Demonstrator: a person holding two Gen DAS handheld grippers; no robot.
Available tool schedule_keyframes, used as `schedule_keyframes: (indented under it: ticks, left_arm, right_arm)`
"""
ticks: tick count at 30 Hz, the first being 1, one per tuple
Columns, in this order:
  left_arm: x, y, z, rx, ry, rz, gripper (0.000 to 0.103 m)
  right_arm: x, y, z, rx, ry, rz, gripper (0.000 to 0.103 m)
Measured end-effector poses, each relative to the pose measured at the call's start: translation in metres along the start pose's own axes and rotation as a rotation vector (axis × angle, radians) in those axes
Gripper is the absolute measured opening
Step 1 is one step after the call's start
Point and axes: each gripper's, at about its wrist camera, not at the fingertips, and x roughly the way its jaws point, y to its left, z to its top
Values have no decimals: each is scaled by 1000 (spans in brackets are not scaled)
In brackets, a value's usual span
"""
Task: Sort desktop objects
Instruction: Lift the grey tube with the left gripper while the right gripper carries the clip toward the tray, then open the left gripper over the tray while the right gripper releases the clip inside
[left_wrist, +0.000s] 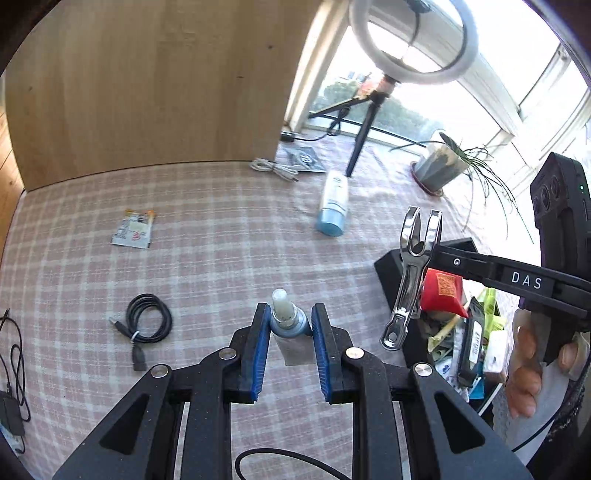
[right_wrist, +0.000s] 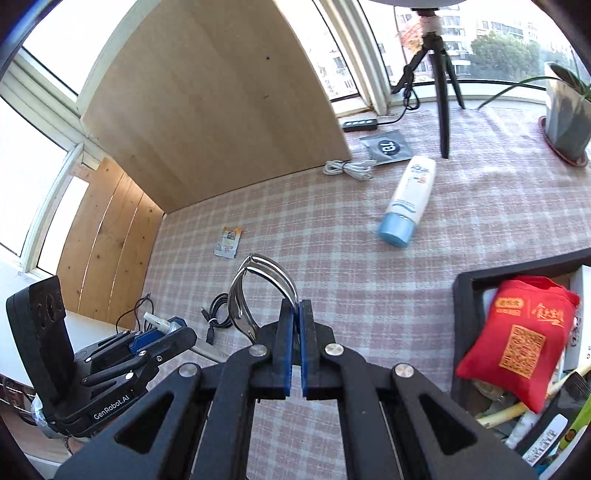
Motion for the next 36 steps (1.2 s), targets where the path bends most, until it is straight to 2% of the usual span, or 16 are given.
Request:
schedule_keyframes:
  ticks: [6,15,23,28,29,30,31,32,33,34,36]
  left_arm:
    - [17,-87,4,190,54,-88,21]
    - [47,-192,-6,392,170,-222,21]
    - [67,-270,-8,512,231,-279,21]
    - [76,-310,-8,572,206,-273,22]
    - [79,-317,-6,571,215,-285,23]
    - [83,-321,-4,568,223,-288,34]
    - [86,-324,-1,561,215,-269,52]
    - [87,-325,1,550,193,-251,56]
    - [88,-325,4,544,177,-242,56]
    - [87,-324,5,548,173,-238,56]
    - [87,-319,6,549,168,-232,56]
  right_arm:
    - [-61,-76,-23,127,-67,-112,3]
    - [-128,-170,-62,314,-152,-247,3]
    - [-151,-218,-83,425,-190,-312,3]
    - [-161,-232,-85,452,-203,-340,3]
    - [-162,-234,-85,458,-205,-343,4]
    - [-163,-236,-84,460,-209,-337,5]
    - [-163,-238,-84,466,-210,-340,7]
    - [-163,-239,-84,478,-208,-352,17]
    - [-164,-240,-84,487,-213,-365,23]
    - [-166,-239,-84,490,-225,-372,34]
    - [-167,-237,-85,487,-232,-370,36]
